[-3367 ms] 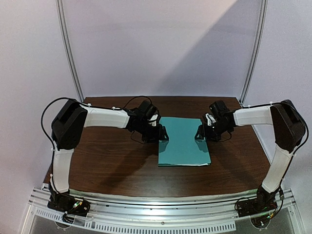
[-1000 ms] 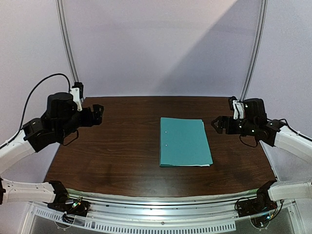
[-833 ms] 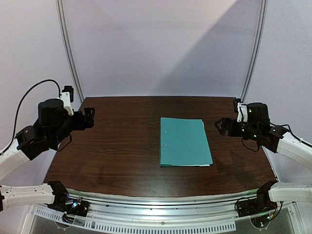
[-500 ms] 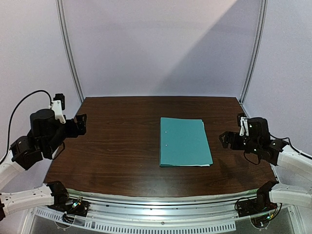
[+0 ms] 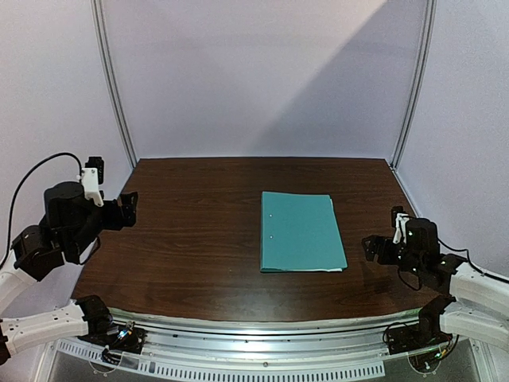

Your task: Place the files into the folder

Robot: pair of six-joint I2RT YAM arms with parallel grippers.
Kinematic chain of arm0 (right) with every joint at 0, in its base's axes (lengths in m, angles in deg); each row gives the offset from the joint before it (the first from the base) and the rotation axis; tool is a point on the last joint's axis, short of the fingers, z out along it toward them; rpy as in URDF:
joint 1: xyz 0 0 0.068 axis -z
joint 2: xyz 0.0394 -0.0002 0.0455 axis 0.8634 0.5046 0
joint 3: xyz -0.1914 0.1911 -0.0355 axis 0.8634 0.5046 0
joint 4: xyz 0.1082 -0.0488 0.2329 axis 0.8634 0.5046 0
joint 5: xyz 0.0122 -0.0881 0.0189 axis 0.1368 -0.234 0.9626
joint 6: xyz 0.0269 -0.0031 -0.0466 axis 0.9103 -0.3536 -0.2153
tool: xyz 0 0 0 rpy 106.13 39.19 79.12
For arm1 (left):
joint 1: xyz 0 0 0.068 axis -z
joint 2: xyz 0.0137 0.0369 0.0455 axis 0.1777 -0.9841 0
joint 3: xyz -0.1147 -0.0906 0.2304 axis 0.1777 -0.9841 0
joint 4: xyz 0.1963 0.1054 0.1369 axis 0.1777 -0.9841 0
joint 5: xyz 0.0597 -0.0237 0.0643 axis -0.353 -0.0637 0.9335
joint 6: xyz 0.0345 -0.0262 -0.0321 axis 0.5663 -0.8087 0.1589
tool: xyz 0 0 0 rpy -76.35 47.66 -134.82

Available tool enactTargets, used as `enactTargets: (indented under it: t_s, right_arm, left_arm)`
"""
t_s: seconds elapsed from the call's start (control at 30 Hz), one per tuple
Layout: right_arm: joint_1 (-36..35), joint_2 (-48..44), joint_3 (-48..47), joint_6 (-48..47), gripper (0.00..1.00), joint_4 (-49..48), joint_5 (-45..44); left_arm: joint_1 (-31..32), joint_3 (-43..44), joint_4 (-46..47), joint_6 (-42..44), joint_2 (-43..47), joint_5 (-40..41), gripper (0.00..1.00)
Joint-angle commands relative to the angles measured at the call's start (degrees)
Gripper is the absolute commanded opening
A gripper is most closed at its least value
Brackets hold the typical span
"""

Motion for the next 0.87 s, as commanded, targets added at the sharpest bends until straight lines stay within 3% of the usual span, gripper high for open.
enactTargets:
  t_s: [0.0, 0.33, 0.83]
  right_arm:
    - [-0.2, 1.1, 2.3, -0.2, 0.99, -7.7, -2.1]
    - [-0.2, 1.6, 7.2, -0.3, 0.99, -13.2, -2.5]
    - [-0.2, 3.2, 7.3, -0.2, 0.99, -14.2, -2.1]
  left_arm:
    - [-0.7, -1.0, -0.3, 1.4, 2.2, -0.2, 1.00]
    - [-0.7, -1.2, -0.1, 1.9, 3.1, -0.7, 0.99]
    - [-0.7, -1.2, 0.0, 1.9, 3.0, -1.0, 1.00]
